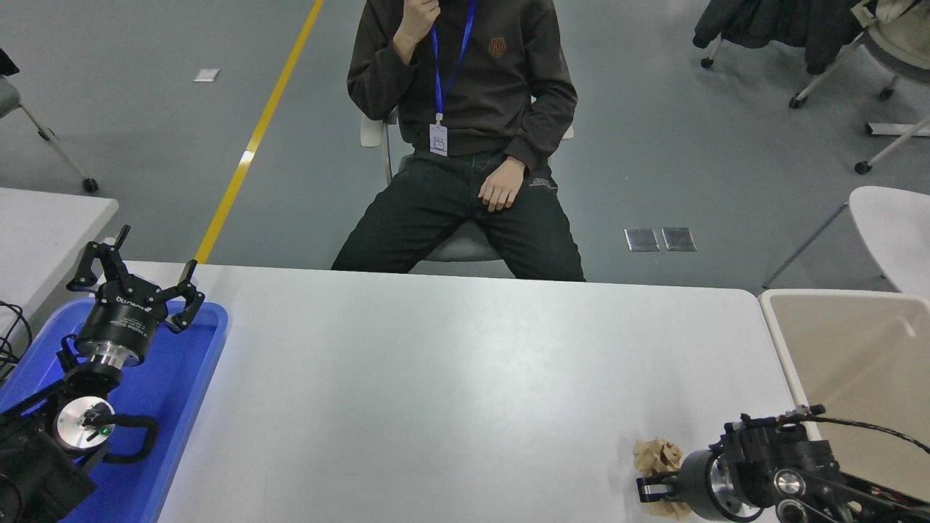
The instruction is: Clean the table surface
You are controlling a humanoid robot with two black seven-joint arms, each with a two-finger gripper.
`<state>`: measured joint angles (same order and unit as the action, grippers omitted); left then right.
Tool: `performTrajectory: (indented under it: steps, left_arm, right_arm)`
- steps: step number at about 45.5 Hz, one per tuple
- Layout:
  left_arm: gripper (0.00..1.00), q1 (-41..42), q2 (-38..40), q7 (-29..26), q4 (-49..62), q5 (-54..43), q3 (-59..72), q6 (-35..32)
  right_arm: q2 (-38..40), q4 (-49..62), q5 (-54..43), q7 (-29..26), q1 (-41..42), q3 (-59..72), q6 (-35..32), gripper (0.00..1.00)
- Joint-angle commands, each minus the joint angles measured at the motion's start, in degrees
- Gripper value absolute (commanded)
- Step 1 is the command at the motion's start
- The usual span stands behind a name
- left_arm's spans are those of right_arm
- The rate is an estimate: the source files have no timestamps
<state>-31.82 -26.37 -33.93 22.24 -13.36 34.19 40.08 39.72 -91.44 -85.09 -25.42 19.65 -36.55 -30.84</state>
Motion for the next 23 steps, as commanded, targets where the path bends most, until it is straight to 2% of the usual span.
performTrajectory:
  steps: [1,8,23]
  left_arm:
    - [1.0,0.0,0.0,0.0,0.0,0.0,0.0,0.0]
    - [1.0,0.0,0.0,0.0,0.0,0.0,0.0,0.0]
    - [1.0,0.0,0.0,0.0,0.0,0.0,0.0,0.0]
  right_arm:
    - [6.9,-3.7,7.5,0.3,3.3,-1.3,-0.8,0.0]
    - [11.4,-7.1,12.5,0.3,5.6,-2.4,-2.0,0.0]
    - [15.4,-8.5,24.4,0.3,12.6,-6.4,-4.4,0.0]
